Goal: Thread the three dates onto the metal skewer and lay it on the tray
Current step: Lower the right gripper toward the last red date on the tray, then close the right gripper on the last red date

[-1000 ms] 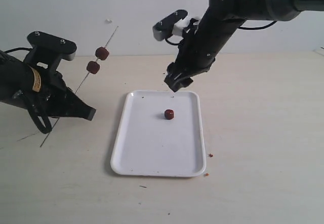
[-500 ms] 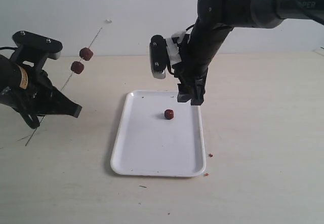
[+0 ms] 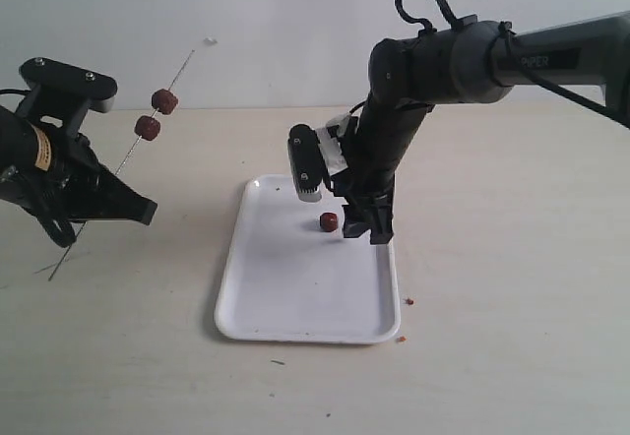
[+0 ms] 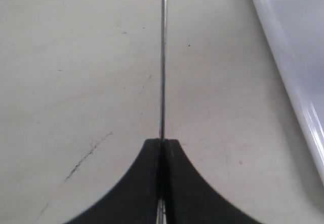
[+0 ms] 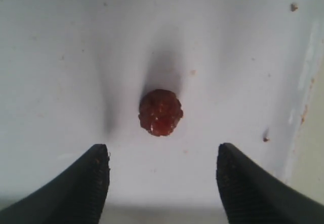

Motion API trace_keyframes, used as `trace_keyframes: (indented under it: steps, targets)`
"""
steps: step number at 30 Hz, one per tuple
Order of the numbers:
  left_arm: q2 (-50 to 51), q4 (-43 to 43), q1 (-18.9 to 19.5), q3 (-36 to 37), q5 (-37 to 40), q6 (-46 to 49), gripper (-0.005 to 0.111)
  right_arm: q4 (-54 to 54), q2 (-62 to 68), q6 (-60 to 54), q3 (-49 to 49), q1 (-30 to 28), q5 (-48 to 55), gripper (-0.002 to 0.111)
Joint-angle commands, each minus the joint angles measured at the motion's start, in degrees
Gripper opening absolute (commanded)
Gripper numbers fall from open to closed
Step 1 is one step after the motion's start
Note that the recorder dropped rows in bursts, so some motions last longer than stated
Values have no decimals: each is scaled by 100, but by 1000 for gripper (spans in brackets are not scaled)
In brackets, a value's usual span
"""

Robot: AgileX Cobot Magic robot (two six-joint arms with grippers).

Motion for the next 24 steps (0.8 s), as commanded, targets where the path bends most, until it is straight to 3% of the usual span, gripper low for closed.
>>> trace_keyframes:
  steps: [1, 8, 24]
  targets:
    - [-11, 31, 12, -31, -68, -11, 0, 423, 20, -258, -10, 8, -206, 59]
    - [-11, 31, 12, -31, -68, -11, 0, 423, 97, -208, -55, 8, -150, 56]
    - [-11, 31, 12, -31, -68, -11, 0, 215, 752, 582, -1462, 8, 1569, 56]
